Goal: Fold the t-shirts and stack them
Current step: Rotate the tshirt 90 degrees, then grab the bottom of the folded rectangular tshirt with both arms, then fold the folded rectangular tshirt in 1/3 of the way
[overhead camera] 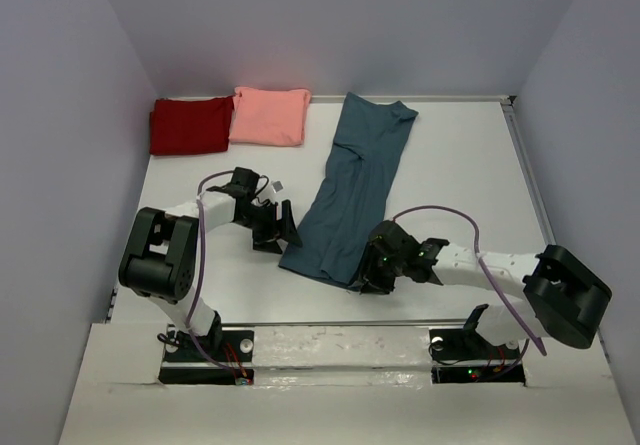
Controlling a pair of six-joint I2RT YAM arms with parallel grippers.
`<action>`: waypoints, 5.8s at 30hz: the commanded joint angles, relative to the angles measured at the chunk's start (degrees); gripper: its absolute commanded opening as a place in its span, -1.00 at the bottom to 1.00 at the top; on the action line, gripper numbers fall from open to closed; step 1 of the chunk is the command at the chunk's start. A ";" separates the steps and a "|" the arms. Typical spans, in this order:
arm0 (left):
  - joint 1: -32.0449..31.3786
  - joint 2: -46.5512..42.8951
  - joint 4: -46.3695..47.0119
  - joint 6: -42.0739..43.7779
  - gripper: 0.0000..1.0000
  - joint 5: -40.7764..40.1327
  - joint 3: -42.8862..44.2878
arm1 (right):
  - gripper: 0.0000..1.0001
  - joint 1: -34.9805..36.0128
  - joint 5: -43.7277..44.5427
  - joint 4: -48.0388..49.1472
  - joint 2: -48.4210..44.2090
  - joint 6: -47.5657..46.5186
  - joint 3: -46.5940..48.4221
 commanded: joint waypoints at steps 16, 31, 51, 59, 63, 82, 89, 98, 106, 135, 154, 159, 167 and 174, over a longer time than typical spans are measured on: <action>-0.75 -7.18 -9.12 -3.22 0.50 -5.22 -2.00 | -0.87 0.57 0.70 1.76 2.08 -0.85 2.06; -0.75 -5.17 -7.81 -2.25 0.18 -5.39 -3.93 | -0.91 0.57 0.17 0.97 3.40 -1.82 3.46; -1.37 1.87 -5.96 -2.26 -1.00 -3.02 -2.62 | -0.97 0.57 -0.62 -2.02 4.72 -3.84 6.36; -1.81 -0.33 -8.07 -2.61 -1.00 -3.55 -2.26 | -1.00 0.57 -1.23 -7.46 0.77 -2.17 4.69; -1.98 -1.73 -10.53 -2.96 -1.00 -3.28 -1.12 | -1.00 0.57 -2.81 -12.30 -1.42 -2.26 4.69; -18.75 -7.89 -4.92 -20.79 -1.00 -0.56 -2.35 | -1.00 0.57 -5.45 -26.19 -7.32 -8.84 4.17; -28.69 -9.65 1.68 -33.17 -1.00 -2.58 -3.23 | -1.00 0.57 -3.43 -32.86 -14.77 -10.08 2.76; -30.99 -7.63 -1.29 -33.55 -1.00 -4.77 2.38 | -1.00 0.57 0.44 -39.37 -20.42 -9.47 5.92; -30.81 -6.13 -6.39 -30.12 -1.00 -5.92 6.96 | -1.00 0.57 1.84 -42.10 -21.38 -9.11 7.50; -18.69 -3.06 -17.21 -19.04 -1.00 -6.53 18.12 | -1.00 -5.94 9.67 -45.88 -14.71 -15.88 20.95; -15.43 7.40 -21.52 -14.30 -1.00 -5.74 30.51 | -1.00 -25.17 0.79 -41.40 -5.05 -32.83 29.55; -14.64 11.62 -23.71 -12.80 -1.00 -5.48 35.18 | -1.00 -28.16 -1.49 -39.82 -0.73 -35.56 32.47; -12.97 15.84 -26.00 -11.57 -1.00 -5.22 41.94 | -1.00 -30.81 -3.69 -37.80 4.54 -38.46 35.63; -12.01 18.21 -27.14 -11.75 -1.00 -5.39 45.37 | -1.00 -32.04 -4.83 -36.83 8.58 -40.22 38.44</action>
